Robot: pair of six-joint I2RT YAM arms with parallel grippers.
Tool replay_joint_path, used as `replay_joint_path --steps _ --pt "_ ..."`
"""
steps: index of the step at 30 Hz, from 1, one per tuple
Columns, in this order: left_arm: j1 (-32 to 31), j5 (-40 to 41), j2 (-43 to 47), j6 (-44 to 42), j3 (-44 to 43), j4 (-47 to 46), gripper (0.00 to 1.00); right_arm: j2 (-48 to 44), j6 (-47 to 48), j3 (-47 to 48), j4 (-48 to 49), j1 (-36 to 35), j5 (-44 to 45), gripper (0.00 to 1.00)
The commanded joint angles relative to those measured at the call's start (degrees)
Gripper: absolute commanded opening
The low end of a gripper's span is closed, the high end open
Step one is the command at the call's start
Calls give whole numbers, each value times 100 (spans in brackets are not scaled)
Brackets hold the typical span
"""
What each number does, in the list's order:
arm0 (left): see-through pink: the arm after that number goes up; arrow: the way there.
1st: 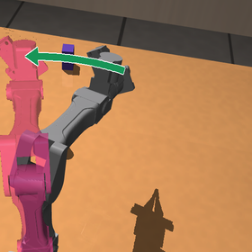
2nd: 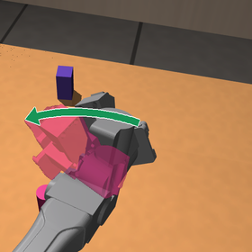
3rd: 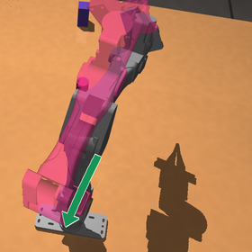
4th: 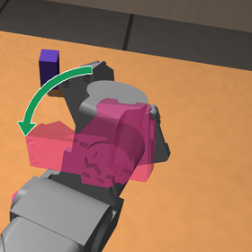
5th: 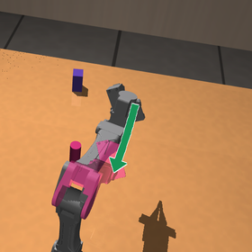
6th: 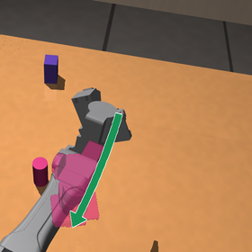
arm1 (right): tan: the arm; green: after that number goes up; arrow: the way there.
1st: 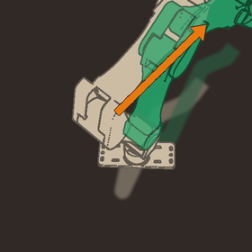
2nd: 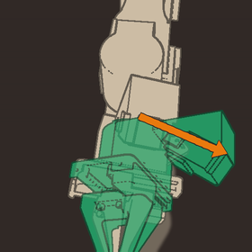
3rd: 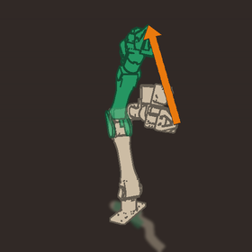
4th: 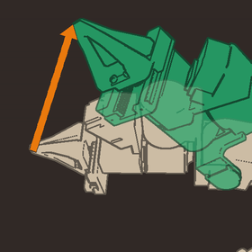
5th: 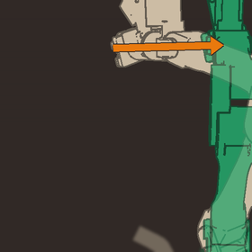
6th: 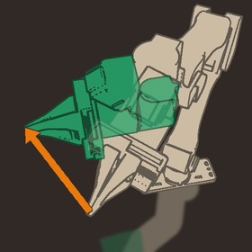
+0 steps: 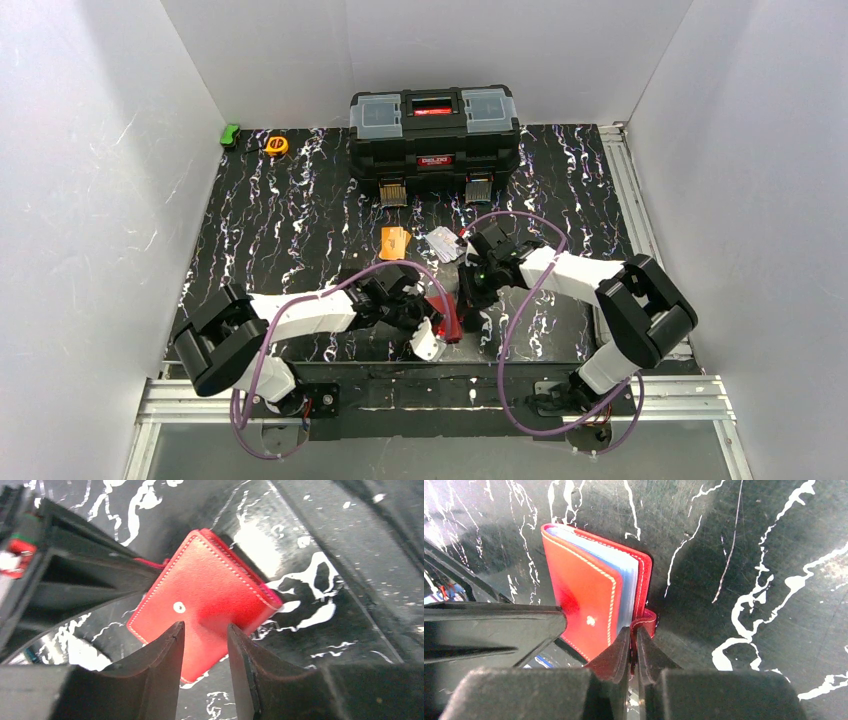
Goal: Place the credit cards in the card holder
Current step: Close the card holder at the center of the board.
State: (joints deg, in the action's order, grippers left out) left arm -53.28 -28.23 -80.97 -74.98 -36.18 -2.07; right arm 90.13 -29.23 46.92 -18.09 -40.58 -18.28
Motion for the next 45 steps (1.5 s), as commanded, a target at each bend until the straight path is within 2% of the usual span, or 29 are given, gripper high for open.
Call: replay_joint_path --steps 1,7,13,16,22,36,45 --pt "-106 -251 -126 -10 -292 1025 36 -341 -38 -60 -205 32 16 11" --pt "-115 -98 -578 -178 -512 1208 35 -538 -32 -114 -330 63 53 13" --pt "-113 -29 -644 -382 -456 1212 34 -616 1 -150 -437 123 27 30" --pt "-113 -9 -624 -421 -423 1234 34 -591 32 -61 -514 159 18 35" --pt "-113 -43 -680 -549 -447 1344 36 -556 37 37 -710 248 117 36" --pt "-112 37 -928 -1023 -503 1702 33 -658 103 219 -749 436 154 20" --pt "-112 133 -930 -1082 -474 1797 27 -613 102 195 -635 445 -71 3"
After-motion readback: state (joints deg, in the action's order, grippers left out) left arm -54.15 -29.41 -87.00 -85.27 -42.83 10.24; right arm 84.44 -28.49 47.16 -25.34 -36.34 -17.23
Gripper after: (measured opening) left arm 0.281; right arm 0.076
